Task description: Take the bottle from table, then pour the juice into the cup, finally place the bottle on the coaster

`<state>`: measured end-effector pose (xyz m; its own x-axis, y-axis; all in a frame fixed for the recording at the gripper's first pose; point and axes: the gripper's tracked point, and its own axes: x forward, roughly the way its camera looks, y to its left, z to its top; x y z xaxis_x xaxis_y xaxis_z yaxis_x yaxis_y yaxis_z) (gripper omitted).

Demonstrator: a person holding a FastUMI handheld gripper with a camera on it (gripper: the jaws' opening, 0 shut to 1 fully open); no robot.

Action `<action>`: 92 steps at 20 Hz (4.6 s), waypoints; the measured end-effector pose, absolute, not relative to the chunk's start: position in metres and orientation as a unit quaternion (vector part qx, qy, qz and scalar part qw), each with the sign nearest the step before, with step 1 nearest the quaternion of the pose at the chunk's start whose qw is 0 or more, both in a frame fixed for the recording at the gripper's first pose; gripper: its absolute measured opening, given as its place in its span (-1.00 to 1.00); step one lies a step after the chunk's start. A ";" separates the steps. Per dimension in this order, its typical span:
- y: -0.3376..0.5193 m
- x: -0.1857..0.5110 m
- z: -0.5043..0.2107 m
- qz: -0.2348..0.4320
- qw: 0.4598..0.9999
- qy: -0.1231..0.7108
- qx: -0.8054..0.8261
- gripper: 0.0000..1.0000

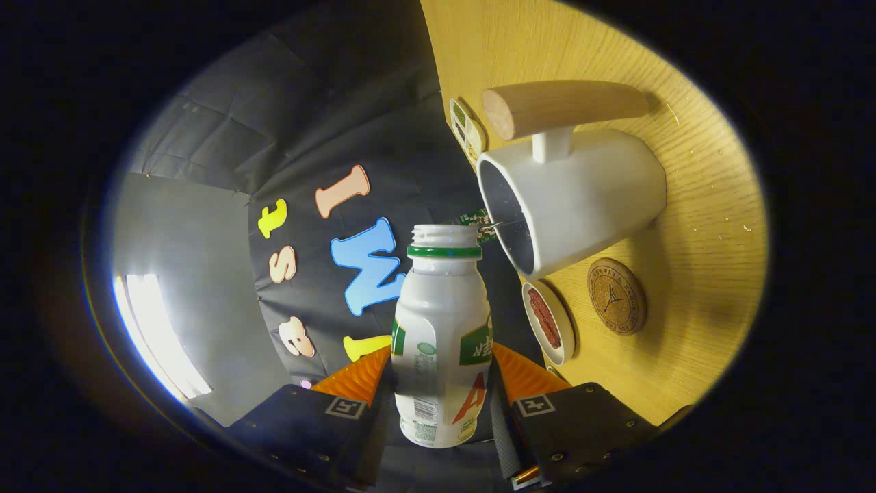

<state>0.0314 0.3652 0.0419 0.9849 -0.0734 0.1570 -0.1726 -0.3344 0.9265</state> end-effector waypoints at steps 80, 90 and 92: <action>0.399 0.047 0.006 -0.047 0.993 0.048 0.100 0.30; 0.405 0.049 0.011 -0.063 0.996 0.058 -0.024 0.30; 0.403 0.052 0.011 -0.066 0.995 0.058 -0.041 0.30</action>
